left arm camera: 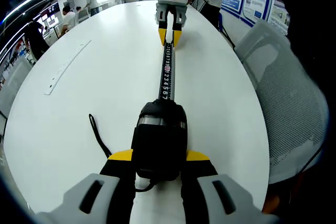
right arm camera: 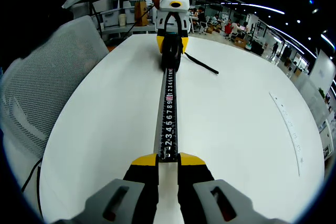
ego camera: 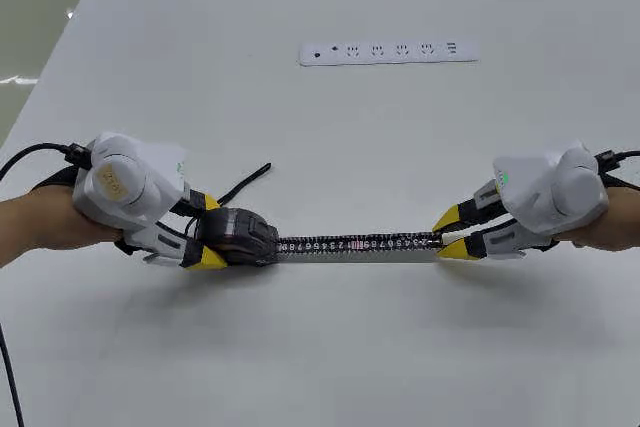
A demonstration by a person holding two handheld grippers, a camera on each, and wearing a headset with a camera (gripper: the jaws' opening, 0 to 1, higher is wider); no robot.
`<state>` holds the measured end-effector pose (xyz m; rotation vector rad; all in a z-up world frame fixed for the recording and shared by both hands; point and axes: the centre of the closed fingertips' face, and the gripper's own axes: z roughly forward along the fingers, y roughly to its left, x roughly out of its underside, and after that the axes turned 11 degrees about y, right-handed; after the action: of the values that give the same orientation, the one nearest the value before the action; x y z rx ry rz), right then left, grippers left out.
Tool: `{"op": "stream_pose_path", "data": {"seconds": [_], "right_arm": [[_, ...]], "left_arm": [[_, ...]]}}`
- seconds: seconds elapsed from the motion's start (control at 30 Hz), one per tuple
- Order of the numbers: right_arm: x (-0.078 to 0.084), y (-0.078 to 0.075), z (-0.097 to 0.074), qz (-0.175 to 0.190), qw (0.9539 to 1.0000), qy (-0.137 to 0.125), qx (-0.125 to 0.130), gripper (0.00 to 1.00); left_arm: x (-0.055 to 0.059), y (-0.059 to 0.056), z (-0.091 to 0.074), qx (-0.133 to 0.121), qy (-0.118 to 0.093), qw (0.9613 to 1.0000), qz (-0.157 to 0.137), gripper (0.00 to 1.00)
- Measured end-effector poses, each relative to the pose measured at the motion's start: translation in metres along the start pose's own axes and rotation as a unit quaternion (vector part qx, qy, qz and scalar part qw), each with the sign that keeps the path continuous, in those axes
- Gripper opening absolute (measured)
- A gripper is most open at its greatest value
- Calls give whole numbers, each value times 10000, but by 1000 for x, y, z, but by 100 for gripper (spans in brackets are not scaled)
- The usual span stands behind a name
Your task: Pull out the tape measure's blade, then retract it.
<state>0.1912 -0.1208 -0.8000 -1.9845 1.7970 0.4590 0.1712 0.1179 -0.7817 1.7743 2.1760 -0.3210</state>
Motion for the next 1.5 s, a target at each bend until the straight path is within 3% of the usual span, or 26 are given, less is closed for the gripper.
{"op": "stream_pose_path", "data": {"seconds": [0.97, 1.5], "right_arm": [[7, 2, -7, 21, 10000, 57, 1, 12], [18, -1, -7, 63, 9999, 92, 20, 12]], "left_arm": [[0, -1, 0, 8, 6, 10000, 15, 28], [2, 2, 1, 14, 18, 10000, 26, 28]]}}
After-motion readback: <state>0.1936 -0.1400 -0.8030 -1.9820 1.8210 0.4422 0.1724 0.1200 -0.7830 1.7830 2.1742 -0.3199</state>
